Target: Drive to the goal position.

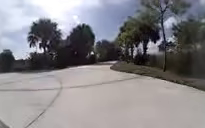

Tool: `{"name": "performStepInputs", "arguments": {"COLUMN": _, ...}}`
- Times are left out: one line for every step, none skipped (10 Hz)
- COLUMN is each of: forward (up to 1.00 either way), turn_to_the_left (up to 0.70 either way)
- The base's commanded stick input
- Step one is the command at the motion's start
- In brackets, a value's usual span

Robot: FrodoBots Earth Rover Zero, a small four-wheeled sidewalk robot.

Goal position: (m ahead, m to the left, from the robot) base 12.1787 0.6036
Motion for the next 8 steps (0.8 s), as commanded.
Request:
{"name": "performStepInputs", "arguments": {"forward": 0.84, "turn_to_the_left": 0.01}}
{"name": "performStepInputs", "arguments": {"forward": 0.84, "turn_to_the_left": 0.0}}
{"name": "performStepInputs", "arguments": {"forward": 0.84, "turn_to_the_left": 0.0}}
{"name": "performStepInputs", "arguments": {"forward": 0.84, "turn_to_the_left": 0.0}}
{"name": "performStepInputs", "arguments": {"forward": 0.84, "turn_to_the_left": 0.0}}
{"name": "performStepInputs", "arguments": {"forward": 0.84, "turn_to_the_left": 0.0}}
{"name": "performStepInputs", "arguments": {"forward": 0.84, "turn_to_the_left": 0.0}}
{"name": "performStepInputs", "arguments": {"forward": 0.84, "turn_to_the_left": 0.0}}
